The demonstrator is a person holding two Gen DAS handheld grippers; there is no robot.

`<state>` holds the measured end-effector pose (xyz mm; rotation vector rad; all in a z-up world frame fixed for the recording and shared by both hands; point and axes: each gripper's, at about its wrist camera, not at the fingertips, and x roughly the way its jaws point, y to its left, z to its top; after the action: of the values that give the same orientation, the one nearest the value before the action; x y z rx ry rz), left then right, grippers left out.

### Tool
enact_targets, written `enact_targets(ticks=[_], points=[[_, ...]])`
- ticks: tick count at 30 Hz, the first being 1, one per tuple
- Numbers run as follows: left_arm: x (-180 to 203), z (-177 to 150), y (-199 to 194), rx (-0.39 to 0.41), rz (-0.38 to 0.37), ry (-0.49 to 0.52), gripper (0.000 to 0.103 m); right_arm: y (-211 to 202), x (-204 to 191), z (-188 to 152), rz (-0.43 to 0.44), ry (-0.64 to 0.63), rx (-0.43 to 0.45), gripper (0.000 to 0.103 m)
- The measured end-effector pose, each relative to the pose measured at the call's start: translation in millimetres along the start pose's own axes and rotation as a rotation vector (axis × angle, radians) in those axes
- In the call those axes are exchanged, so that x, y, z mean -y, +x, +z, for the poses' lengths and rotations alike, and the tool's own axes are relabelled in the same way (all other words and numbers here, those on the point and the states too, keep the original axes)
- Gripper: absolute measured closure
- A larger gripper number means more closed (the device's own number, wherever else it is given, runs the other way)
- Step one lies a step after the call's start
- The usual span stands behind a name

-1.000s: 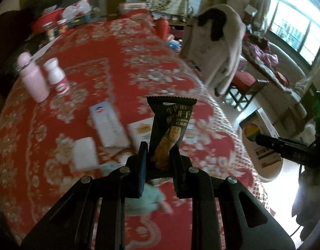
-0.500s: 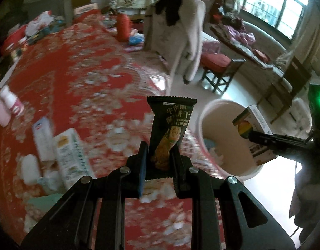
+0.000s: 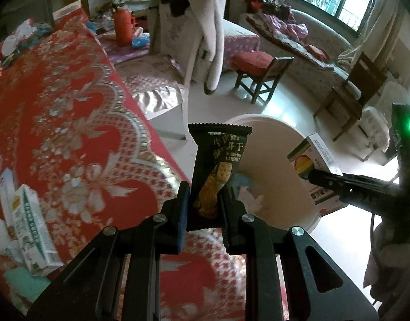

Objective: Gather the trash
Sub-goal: 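Carry both items over the beige bin and open both tools to drop them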

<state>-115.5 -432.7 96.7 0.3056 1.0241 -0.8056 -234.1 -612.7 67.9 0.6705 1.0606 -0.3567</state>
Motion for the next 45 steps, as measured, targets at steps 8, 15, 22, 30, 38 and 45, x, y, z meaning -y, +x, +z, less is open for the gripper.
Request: enact_targets(ticks=[8, 15, 22, 30, 38, 45], points=[[17.0, 5.8, 25.4, -0.033, -0.026, 0.0, 0.084, 8.0, 19.9, 5.9, -0.02, 0.021, -0.019, 0.072], [23.5, 8.8, 41.9, -0.057, -0.038, -0.015, 0.084, 11.3, 30.1, 10.0, -0.028, 0.027, -0.029, 0.072], [26.9, 12.2, 47.2, -0.063, -0.047, -0.023, 0.084, 16.7, 33.9, 13.3, -0.028, 0.027, -0.044, 0.072], [28.1, 11.2, 48.2, -0.065, -0.044, -0.029, 0.084, 19.0, 31.5, 14.8, -0.024, 0.02, -0.047, 0.072], [28.8, 11.1, 49.7, -0.066, -0.052, -0.034, 0.083, 20.6, 28.5, 16.0, -0.031, 0.017, -0.05, 0.072], [28.9, 10.7, 51.4, -0.073, -0.094, -0.064, 0.065, 19.0, 31.4, 15.4, -0.039, 0.03, -0.046, 0.056]])
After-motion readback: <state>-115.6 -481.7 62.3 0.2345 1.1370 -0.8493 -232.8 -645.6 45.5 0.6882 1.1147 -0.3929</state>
